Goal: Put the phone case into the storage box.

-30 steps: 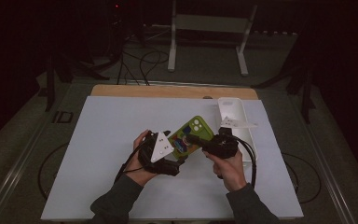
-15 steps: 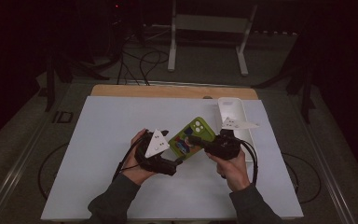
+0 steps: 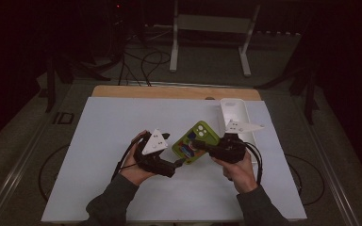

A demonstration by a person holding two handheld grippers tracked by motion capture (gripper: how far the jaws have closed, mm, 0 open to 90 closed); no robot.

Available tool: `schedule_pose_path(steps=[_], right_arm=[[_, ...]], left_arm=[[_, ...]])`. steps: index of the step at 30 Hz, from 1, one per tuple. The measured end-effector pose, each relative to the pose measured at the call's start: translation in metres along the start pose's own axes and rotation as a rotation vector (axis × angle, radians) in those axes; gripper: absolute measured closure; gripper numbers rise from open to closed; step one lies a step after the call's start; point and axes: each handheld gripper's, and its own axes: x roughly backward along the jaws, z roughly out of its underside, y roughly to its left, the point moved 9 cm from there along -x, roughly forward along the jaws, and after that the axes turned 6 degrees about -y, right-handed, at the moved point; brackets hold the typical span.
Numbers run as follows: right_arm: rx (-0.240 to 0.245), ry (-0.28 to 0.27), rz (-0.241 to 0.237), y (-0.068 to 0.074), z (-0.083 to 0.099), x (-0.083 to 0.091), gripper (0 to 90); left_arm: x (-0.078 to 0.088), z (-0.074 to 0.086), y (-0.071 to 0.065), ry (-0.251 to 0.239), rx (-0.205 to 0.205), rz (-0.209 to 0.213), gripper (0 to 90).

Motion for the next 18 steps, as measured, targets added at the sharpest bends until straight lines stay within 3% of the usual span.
schedule_pose_path(steps=[18], right_arm=[[0.092, 0.041, -0.075, 0.013, 0.001, 0.004, 88.4]], left_arm=[[-0.002, 0.008, -0.007, 0.033, 0.024, 0.111, 16.0]])
